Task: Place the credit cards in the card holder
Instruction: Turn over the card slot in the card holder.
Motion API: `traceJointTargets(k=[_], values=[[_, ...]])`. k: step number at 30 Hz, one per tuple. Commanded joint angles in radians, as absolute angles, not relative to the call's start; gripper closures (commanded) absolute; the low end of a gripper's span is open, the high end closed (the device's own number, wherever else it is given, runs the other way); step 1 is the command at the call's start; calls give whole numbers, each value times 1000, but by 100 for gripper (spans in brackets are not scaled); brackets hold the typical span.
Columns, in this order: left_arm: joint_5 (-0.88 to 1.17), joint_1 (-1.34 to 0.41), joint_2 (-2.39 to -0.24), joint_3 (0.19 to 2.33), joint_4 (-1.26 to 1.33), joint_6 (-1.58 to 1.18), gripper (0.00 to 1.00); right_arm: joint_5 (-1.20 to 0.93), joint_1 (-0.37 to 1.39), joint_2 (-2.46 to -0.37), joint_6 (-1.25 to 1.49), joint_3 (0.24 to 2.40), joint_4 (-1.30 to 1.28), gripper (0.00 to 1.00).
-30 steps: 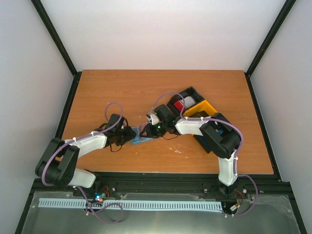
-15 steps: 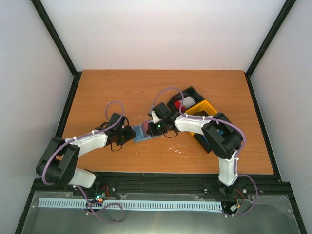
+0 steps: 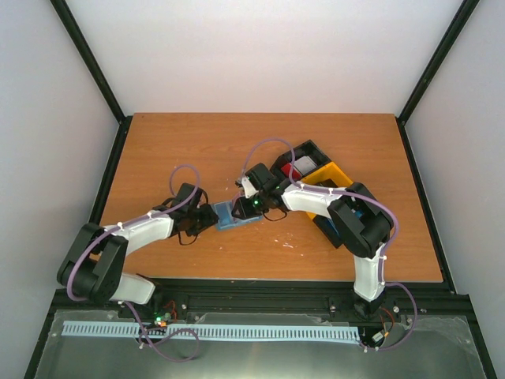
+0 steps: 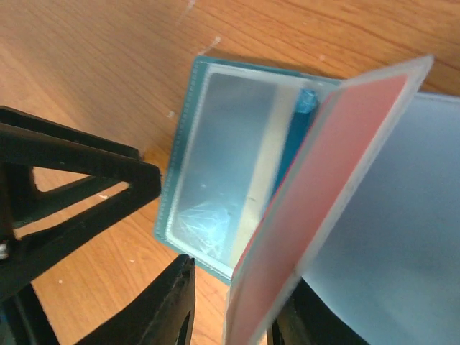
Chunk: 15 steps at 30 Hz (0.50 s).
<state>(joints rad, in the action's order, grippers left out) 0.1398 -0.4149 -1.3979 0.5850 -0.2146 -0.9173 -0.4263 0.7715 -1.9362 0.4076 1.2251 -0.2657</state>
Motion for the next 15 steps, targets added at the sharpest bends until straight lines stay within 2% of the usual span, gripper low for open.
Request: traceJointTargets(k=[1, 7, 15], values=[[75, -411, -1363, 595, -313, -934, 49, -485, 787, -1935, 412, 1259, -210, 71], [-15, -411, -1281, 596, -360, -971, 47, -653, 789, -1951, 405, 1254, -124, 65], [-41, -411, -1212, 590, -369, -980, 47, -684, 789, -1997, 404, 1275, -116, 63]])
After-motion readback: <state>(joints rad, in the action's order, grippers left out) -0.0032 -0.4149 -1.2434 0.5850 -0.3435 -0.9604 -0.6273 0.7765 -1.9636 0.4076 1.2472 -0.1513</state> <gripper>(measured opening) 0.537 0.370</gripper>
